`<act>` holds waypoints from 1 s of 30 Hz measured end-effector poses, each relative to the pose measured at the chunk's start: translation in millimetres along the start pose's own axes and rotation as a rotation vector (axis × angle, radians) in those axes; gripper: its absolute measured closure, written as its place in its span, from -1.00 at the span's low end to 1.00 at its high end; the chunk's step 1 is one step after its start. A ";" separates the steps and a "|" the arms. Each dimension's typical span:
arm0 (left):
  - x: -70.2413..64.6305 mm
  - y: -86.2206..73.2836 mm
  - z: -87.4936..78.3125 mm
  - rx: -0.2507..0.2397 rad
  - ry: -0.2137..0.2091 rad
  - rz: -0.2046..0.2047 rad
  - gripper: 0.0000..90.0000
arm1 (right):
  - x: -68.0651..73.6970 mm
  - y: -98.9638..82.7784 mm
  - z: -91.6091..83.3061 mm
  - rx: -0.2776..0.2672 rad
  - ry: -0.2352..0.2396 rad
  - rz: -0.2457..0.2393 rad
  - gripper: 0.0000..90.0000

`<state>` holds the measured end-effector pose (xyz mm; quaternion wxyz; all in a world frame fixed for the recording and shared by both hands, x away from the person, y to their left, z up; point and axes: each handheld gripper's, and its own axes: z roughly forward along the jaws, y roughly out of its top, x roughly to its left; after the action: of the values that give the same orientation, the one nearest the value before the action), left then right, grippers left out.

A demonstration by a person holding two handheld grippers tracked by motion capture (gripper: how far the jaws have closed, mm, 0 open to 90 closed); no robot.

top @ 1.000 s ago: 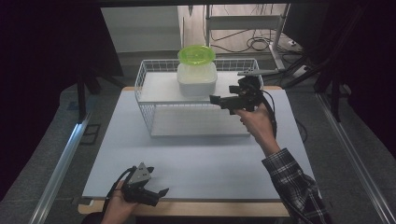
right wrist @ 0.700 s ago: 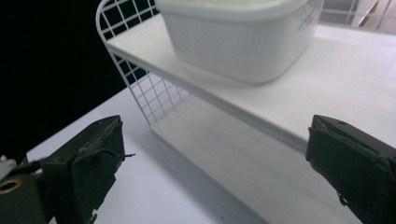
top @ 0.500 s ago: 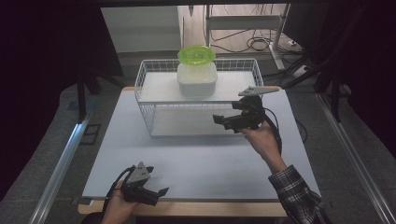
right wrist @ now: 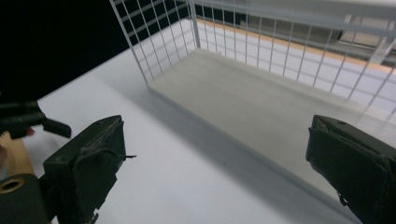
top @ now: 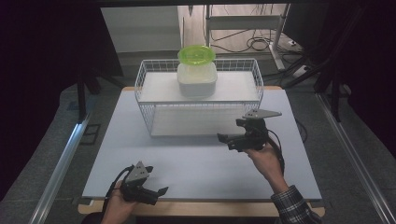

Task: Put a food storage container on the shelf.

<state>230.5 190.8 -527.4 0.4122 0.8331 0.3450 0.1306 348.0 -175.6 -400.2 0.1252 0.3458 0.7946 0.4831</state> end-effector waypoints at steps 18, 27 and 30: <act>0.1 -0.9 -1.0 -0.018 0.013 0.011 -0.88 | 6.0 -57.1 -7.7 0.045 -0.032 -0.006 -0.95; 0.7 -1.7 -0.5 -0.023 0.016 0.015 -0.89 | 9.2 -86.5 -9.3 0.084 -0.065 -0.025 -0.95; 0.8 -2.0 -0.5 -0.023 0.018 0.018 -0.89 | 9.3 -98.9 -7.8 0.120 -0.079 -0.043 -0.95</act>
<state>229.9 192.5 -528.7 0.4176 0.8301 0.3396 0.1457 294.7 -203.8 -479.6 0.1461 0.3542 0.8237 0.4179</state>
